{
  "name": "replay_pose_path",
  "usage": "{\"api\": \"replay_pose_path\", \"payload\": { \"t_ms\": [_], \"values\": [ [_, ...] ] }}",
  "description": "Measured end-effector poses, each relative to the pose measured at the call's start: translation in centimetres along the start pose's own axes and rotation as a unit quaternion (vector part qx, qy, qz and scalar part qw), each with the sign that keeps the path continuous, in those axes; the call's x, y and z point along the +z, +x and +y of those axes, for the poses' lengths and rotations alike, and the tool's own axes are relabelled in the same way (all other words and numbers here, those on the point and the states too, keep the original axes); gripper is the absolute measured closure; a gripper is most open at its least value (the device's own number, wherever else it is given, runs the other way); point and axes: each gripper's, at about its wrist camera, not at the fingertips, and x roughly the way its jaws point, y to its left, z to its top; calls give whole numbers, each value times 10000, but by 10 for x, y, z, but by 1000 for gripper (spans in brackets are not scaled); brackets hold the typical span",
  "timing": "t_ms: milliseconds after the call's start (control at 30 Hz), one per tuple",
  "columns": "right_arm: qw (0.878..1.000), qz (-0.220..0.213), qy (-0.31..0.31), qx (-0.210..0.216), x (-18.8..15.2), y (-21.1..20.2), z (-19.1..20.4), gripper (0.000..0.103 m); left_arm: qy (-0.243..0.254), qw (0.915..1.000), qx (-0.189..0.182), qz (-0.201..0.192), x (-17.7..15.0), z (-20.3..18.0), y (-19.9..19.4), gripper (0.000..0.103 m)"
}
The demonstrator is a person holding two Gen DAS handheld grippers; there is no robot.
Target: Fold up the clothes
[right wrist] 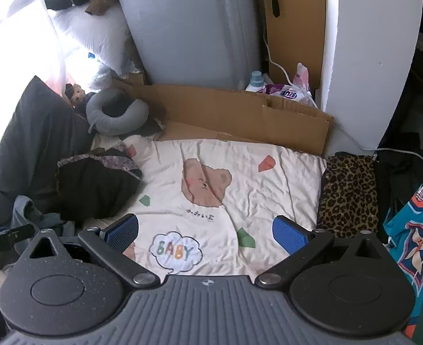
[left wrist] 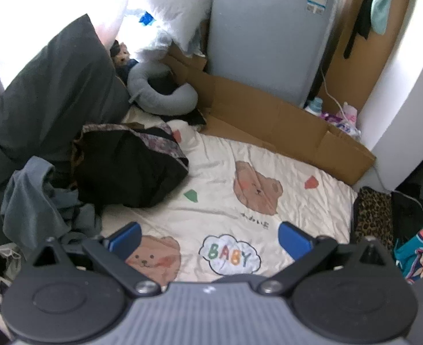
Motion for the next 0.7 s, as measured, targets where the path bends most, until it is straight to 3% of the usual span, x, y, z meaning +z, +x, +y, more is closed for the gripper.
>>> {"api": "replay_pose_path", "payload": {
  "t_ms": [300,700],
  "values": [
    [9997,235,-20,52,-13,21,-5,1,122,9998,21,147,-2,-18,16,1],
    [9980,562,-244,157,-12,50,19,1,314,9992,-14,232,0,-28,30,1]
  ]
}}
